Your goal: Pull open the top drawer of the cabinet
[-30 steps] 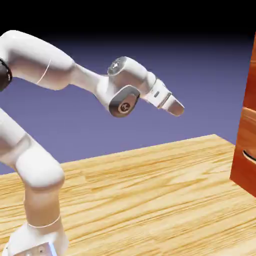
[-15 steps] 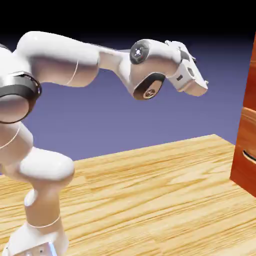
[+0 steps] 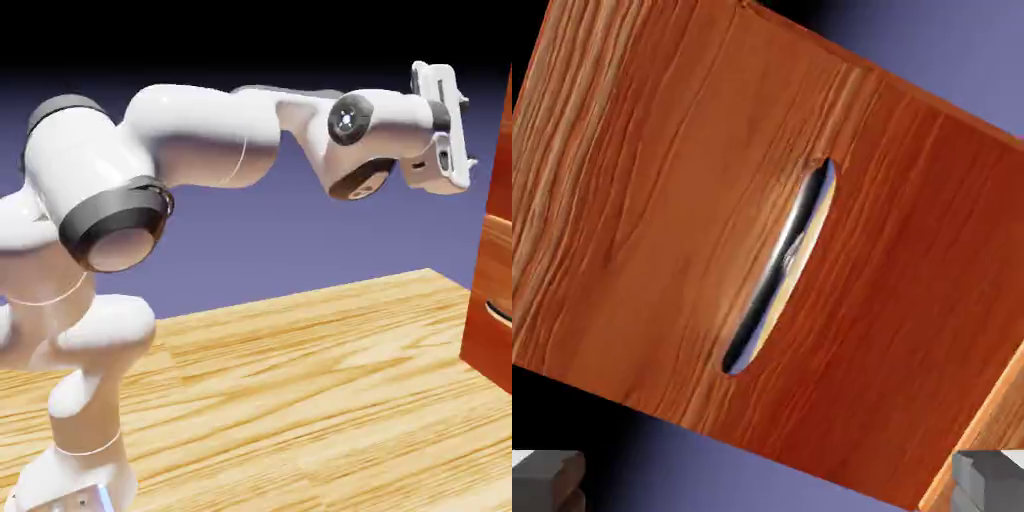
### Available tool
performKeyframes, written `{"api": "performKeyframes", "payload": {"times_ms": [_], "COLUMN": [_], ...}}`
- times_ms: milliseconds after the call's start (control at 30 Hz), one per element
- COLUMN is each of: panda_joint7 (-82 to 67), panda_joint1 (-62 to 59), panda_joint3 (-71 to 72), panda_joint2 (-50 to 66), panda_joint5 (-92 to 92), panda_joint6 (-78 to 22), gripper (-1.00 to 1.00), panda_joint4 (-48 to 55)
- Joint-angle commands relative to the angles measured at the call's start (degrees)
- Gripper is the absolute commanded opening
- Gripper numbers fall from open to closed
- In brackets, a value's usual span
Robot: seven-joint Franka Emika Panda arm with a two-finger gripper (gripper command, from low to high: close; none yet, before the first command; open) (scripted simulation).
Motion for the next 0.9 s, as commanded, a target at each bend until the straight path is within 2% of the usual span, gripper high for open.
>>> {"api": "performKeyframes", "payload": {"times_ms": [0, 867], "panda_joint7": [0.78, 20.97], "panda_joint1": [2.08, 56.07], "panda_joint3": [-1.93, -52.05], "panda_joint2": [-0.03, -0.93], "panda_joint5": [0.21, 5.69], "panda_joint6": [0.37, 10.06], "gripper": [0.0, 0.0], "panda_joint4": [1.12, 30.31]}}
